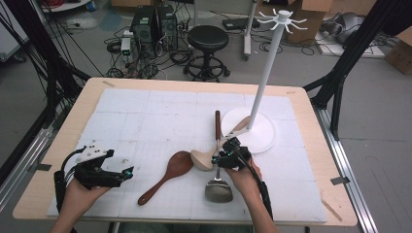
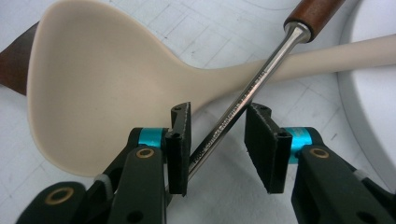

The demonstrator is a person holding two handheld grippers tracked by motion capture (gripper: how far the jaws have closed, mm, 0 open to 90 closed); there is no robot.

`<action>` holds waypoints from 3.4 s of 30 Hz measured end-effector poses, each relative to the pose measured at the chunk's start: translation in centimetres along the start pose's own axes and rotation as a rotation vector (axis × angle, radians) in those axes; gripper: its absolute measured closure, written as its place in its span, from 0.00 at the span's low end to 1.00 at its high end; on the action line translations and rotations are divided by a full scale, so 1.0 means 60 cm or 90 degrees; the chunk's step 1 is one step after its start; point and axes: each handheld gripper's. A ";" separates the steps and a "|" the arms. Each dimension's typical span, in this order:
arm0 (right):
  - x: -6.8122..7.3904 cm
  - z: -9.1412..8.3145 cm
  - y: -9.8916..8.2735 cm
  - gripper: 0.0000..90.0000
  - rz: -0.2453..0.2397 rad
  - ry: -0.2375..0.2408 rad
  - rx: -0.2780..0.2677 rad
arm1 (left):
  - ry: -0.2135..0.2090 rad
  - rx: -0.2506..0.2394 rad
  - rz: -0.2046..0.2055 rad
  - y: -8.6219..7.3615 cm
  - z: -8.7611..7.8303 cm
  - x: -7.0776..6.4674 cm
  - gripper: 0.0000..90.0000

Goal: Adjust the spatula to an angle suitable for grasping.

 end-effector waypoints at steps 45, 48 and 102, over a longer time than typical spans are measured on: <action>-0.030 -0.009 -0.009 0.94 0.088 -0.007 0.029 | -0.012 0.000 -0.001 0.001 0.003 -0.002 0.06; -0.030 -0.009 -0.008 0.94 0.081 -0.006 0.029 | -0.019 -0.002 -0.005 0.002 0.002 -0.001 0.06; 0.032 -0.081 -0.011 0.94 -0.110 0.142 -0.129 | -0.167 -0.027 0.001 0.167 0.064 -0.099 0.15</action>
Point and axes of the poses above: each handheld gripper's, and its own axes: z roughly forward along the jaws, y roughly out of its top, x roughly to its left, and after that the axes turned 3 degrees about -z, right-handed
